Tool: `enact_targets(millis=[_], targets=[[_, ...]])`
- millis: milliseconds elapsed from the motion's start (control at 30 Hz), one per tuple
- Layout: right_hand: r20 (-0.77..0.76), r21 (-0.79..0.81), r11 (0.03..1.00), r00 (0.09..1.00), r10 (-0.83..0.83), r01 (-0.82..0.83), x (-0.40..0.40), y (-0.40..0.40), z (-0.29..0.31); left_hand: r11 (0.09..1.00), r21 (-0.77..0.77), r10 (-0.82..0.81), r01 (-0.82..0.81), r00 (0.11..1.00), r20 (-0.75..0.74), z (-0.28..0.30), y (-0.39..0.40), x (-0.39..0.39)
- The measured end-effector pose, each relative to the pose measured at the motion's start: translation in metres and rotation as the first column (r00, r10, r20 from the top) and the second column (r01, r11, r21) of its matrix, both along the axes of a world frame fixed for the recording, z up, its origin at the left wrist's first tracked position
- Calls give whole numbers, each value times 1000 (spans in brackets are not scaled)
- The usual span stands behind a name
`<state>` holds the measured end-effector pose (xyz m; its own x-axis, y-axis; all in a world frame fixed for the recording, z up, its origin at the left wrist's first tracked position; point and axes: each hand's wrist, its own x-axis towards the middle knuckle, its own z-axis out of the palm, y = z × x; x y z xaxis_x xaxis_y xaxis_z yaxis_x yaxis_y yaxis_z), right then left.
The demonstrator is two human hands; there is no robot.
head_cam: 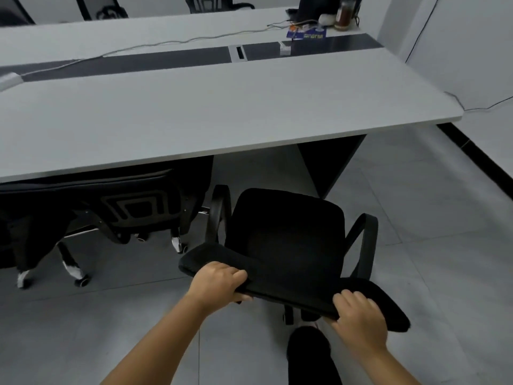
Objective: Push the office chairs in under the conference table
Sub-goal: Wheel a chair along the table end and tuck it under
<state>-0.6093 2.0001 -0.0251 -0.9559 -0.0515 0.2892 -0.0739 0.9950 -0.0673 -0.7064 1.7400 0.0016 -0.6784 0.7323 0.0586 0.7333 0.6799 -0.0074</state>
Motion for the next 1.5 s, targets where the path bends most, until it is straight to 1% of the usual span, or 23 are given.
enact_targets(millis=[67,233,333,433,533,667,767,900,1000,1067,1133,1200,1333,1500], targets=[[-11,-9,999,999,36,-36,-30,15,0,999,-5,43,-43,999,-1,0,15,-25],[34,-5,996,996,85,-85,-98,62,-4,992,2,123,-123,992,-11,-2,55,-75],[19,-18,993,993,116,-115,-144,92,-4,990,22,143,-143,989,-40,-1,85,-110],[19,-39,988,988,154,-153,-184,113,1,988,7,155,-155,986,-67,5,106,-144],[5,-27,984,985,175,-175,-225,130,4,985,-3,172,-173,981,-91,2,122,-173],[9,-55,982,983,182,-181,-264,135,7,985,90,157,-146,979,-132,-4,124,-211],[-28,-60,978,980,197,-199,-276,124,1,980,166,151,-114,962,-228,-8,112,-231],[-1,-55,981,982,187,-187,-284,114,-5,983,153,133,-104,971,-198,-12,101,-249],[29,-61,985,986,165,-163,-290,105,-6,979,162,144,-122,980,-135,-10,95,-258],[21,-64,986,988,156,-155,-293,100,-7,978,169,143,-123,984,-108,-8,93,-263],[0,-49,986,987,160,-160,-293,99,-7,978,166,145,-124,981,-125,-8,93,-263],[5,-36,985,986,169,-169,-291,101,-6,979,167,146,-117,974,-174,-8,95,-259],[12,-17,983,983,184,-184,-282,108,-3,976,171,167,-131,962,-215,-3,102,-239],[-32,20,967,967,253,-252,-266,127,-4,953,235,237,-192,955,-180,-11,112,-197]])
